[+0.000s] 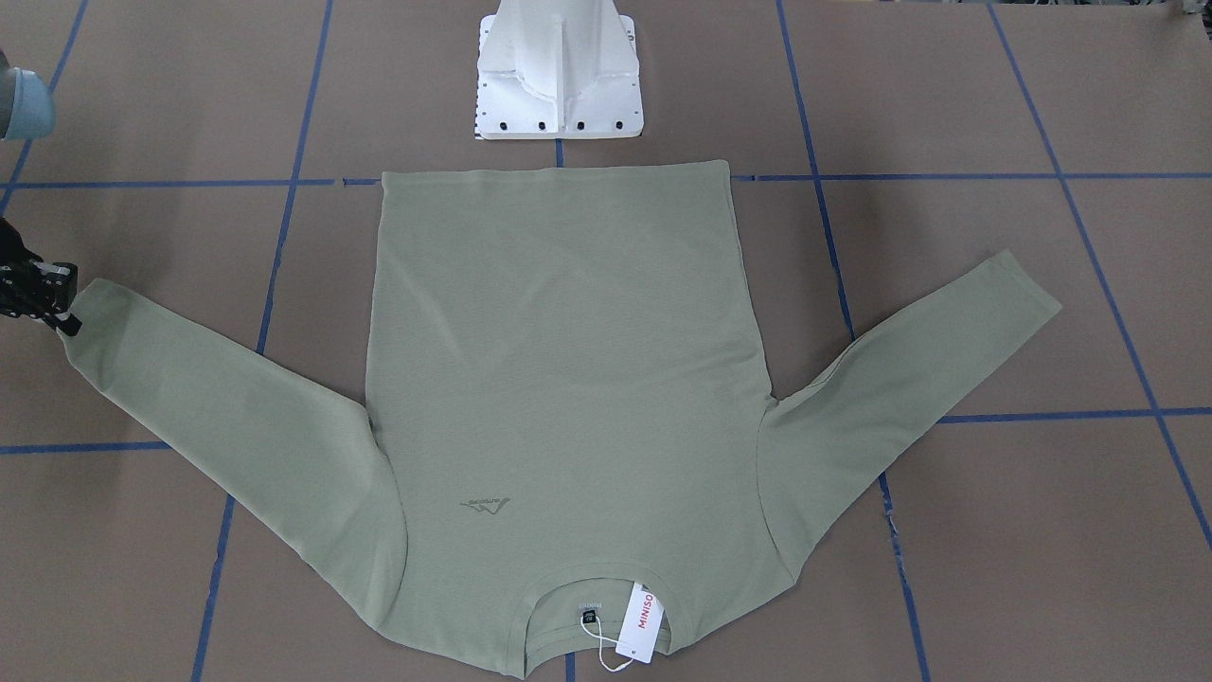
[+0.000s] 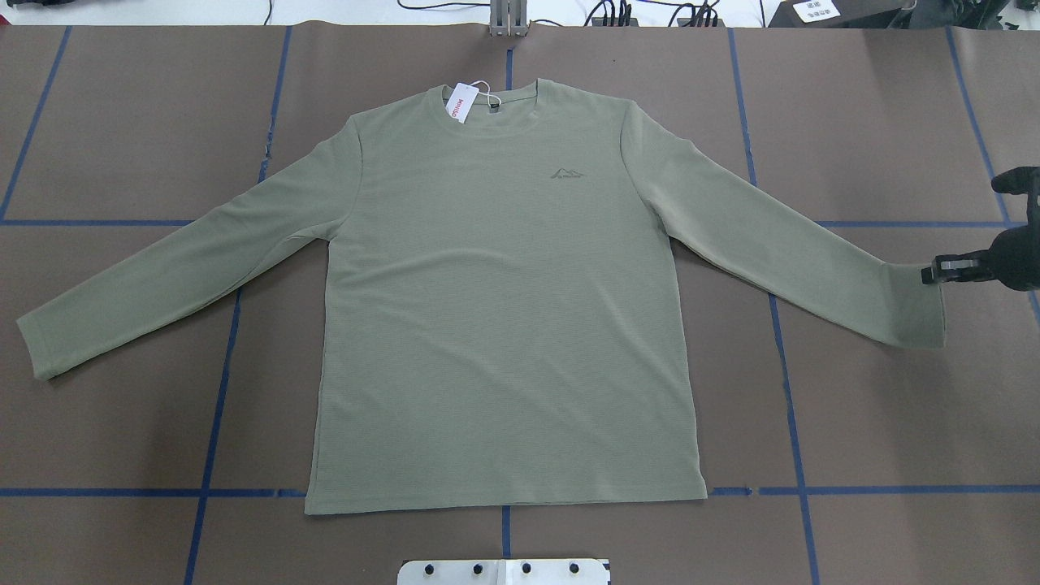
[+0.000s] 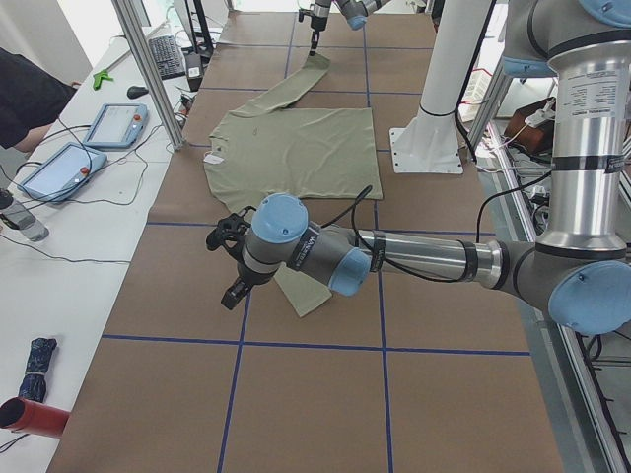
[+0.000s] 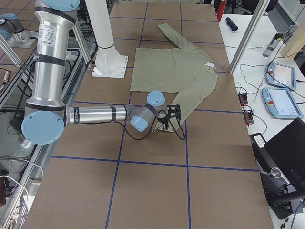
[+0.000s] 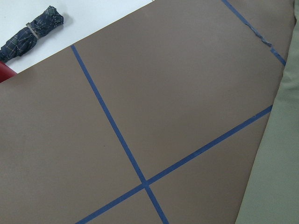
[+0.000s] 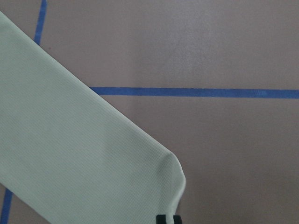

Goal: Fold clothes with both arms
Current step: 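Lower the right gripper to the sleeve cuff nearest it and grasp, then carry the grasped sleeve with the right gripper across the shirt body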

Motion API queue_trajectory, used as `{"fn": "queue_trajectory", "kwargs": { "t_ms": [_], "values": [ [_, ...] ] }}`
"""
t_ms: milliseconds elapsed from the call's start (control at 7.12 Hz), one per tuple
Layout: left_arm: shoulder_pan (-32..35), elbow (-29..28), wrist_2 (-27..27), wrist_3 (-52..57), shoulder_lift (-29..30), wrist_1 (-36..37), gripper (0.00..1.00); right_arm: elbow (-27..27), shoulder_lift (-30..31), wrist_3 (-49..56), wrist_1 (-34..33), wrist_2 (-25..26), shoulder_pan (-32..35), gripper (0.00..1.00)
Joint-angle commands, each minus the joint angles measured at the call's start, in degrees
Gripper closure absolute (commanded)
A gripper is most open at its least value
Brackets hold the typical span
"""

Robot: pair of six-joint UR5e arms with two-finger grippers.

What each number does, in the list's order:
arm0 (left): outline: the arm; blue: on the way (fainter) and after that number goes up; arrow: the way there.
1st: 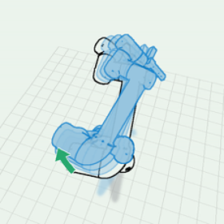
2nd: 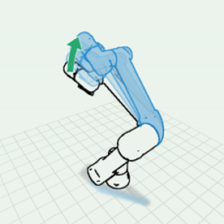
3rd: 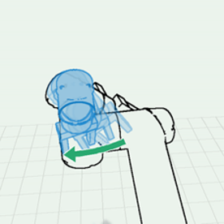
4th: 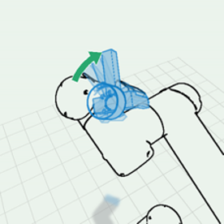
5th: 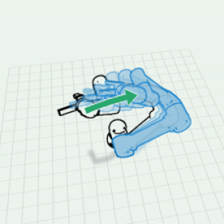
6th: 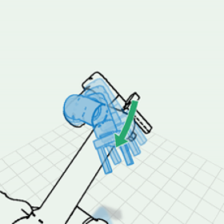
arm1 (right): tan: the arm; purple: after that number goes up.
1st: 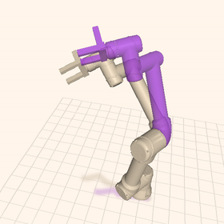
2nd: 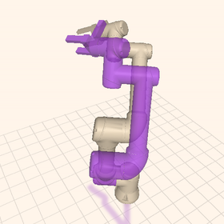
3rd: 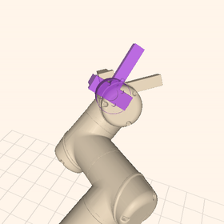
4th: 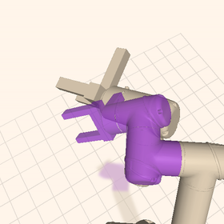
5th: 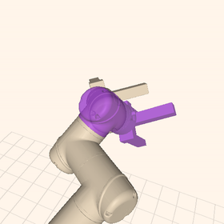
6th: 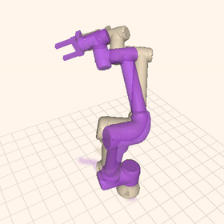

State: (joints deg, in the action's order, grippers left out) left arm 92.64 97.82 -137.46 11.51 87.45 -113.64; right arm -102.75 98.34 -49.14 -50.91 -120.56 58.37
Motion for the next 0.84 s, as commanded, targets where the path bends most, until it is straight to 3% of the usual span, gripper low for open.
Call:
{"fn": "queue_trajectory", "kwargs": {
  "t_ms": [0,281,562,703],
  "values": [
    [0.0,-0.2,0.0,0.0,0.0,0.0,0.00,-12.6,-5.5,-0.5,-19.7,1.5,0.1,1.00],
    [0.0,-0.2,0.0,0.0,0.0,0.0,0.00,-12.6,-17.4,-6.4,-27.3,5.8,-4.7,1.00],
    [0.0,-0.4,0.0,0.0,-0.1,0.0,0.00,-11.0,-37.7,-14.8,-49.9,17.4,-13.6,1.00],
    [0.0,-0.5,0.0,0.0,-0.1,0.0,0.00,-6.4,-46.1,-20.3,-53.0,20.5,-15.6,1.00]
  ]
}}
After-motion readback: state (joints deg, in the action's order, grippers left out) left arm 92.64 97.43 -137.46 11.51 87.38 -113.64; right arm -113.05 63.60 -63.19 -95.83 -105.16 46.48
